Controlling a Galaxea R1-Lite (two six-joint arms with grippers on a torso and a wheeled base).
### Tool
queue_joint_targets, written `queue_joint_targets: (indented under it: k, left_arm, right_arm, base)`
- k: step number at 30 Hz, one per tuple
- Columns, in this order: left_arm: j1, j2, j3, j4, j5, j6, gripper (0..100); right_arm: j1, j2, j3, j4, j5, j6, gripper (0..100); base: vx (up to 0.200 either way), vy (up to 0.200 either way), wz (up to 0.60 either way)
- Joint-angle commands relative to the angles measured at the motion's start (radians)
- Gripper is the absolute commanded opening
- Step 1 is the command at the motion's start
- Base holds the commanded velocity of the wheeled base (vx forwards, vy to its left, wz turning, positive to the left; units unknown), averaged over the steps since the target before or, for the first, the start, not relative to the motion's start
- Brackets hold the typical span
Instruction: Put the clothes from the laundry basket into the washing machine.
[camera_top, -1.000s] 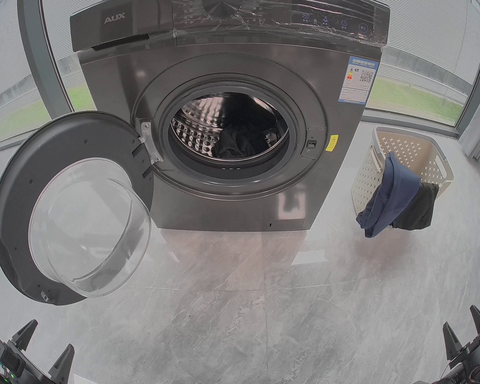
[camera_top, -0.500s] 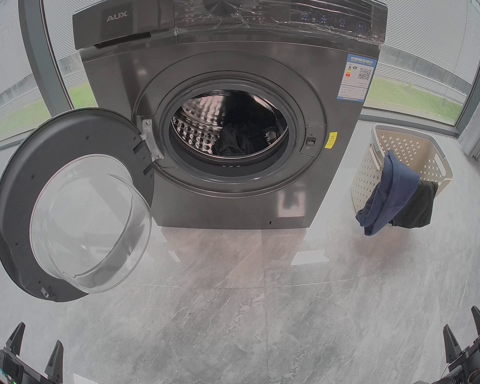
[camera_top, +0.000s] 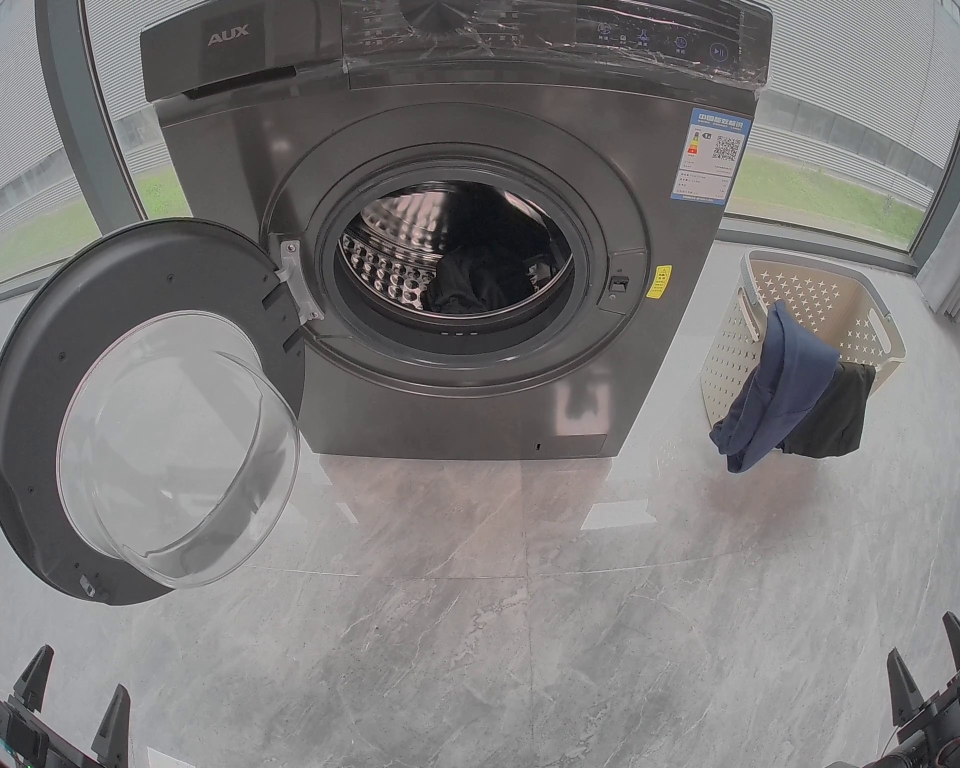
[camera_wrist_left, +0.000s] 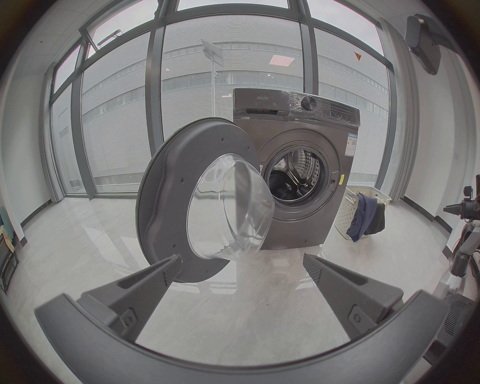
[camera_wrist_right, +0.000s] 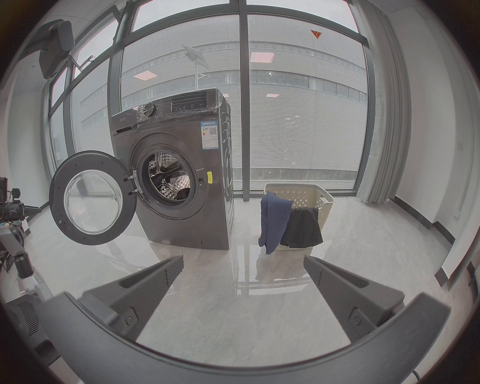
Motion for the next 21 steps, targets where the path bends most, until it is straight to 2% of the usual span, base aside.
queue_joint_targets:
  k: [1,12,21]
  left_arm:
    - [-0.002,-0.006,0.016,0.0,0.004,-0.002,100]
    - [-0.002,-0.006,0.016,0.0,0.002,0.002,100]
    - [-0.002,-0.006,0.016,0.0,0.001,-0.005,100]
  right_arm:
    - [-0.001,-0.011,0.017,-0.001,0.001,0.0,100]
    - [-0.001,-0.011,0.017,0.0,0.001,0.0,100]
    - [-0.001,-0.011,0.017,-0.001,0.001,0.0,100]
  base:
    - [0.0,-0.2,0.0]
    - [0.0,-0.2,0.0]
    - [0.0,-0.2,0.0]
